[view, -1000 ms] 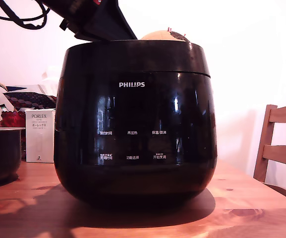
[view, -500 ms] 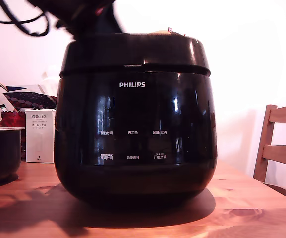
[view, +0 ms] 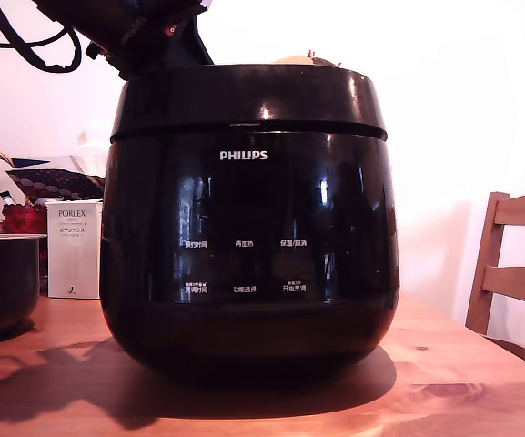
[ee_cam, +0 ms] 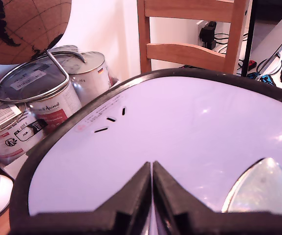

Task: Open the rice cooker by pressing the large metal button on the top of its lid with medium force

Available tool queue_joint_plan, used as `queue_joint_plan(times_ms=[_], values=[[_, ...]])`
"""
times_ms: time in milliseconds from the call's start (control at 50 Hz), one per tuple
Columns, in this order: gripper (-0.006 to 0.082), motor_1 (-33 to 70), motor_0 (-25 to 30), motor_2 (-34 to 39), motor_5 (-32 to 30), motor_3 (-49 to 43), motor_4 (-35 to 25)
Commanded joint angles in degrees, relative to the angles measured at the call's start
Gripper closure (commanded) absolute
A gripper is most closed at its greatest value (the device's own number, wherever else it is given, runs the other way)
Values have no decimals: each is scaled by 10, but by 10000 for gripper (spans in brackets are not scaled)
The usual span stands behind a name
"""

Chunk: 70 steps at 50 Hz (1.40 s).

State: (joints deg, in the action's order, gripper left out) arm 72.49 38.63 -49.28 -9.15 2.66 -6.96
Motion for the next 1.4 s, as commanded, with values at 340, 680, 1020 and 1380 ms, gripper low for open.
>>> queue_joint_plan(times_ms=[340,680,1020,1380], values=[[788,-37,1,21,27,1,6],[788,-82,-15,21,44,3,10],[788,-137,-42,21,47,30,14],[788,-213,-72,21,46,11,39]])
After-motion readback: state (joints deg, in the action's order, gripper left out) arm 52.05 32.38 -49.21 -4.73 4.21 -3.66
